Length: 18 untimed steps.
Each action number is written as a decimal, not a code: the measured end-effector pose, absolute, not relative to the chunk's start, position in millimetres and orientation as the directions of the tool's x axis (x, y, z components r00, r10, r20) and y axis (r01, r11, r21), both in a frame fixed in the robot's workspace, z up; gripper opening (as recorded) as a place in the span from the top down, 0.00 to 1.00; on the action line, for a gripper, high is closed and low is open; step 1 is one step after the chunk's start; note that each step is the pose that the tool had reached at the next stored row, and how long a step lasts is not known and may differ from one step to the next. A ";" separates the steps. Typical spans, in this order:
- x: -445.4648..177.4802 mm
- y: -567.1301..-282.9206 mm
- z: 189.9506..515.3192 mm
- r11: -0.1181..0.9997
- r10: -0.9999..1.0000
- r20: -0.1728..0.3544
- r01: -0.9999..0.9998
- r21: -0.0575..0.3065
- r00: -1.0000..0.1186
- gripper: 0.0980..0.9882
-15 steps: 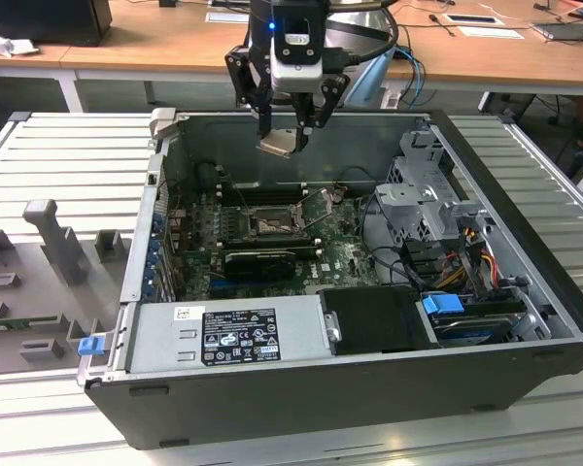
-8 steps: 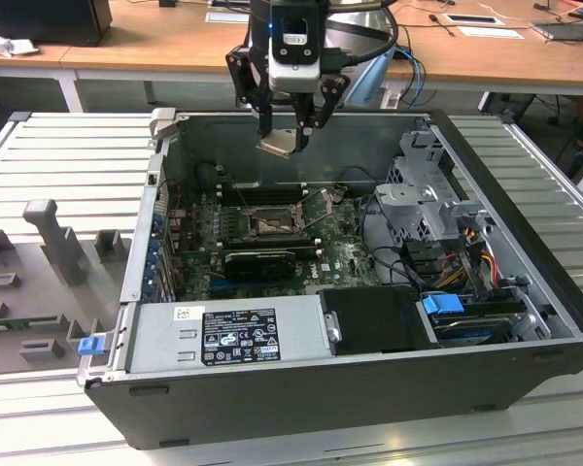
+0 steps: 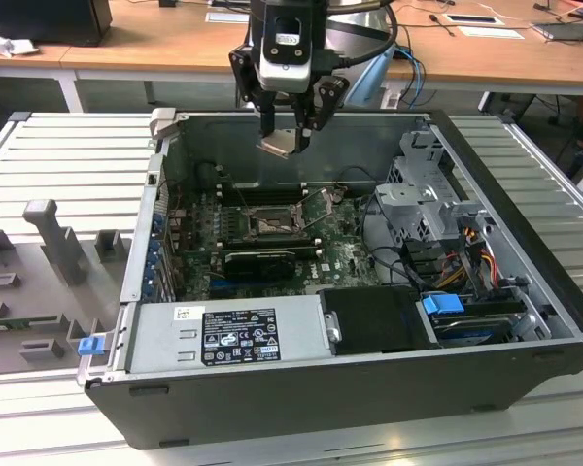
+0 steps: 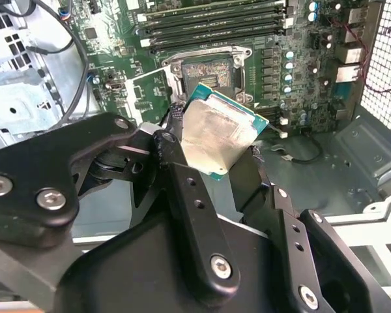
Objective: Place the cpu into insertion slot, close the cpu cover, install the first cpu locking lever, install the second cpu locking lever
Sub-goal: 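Place the cpu into insertion slot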
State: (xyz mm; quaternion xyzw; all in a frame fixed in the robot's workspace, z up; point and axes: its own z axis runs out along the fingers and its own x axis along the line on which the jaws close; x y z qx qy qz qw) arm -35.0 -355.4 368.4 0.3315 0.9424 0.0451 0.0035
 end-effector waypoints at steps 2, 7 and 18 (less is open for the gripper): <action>-35.0 -355.4 368.4 0.766 0.637 0.023 0.637 0.087 -0.770 0.52; -35.0 -355.4 368.4 0.747 0.659 0.023 0.659 0.087 -0.751 0.52; -35.0 -355.4 368.0 0.686 0.723 0.023 0.722 0.087 -0.690 0.52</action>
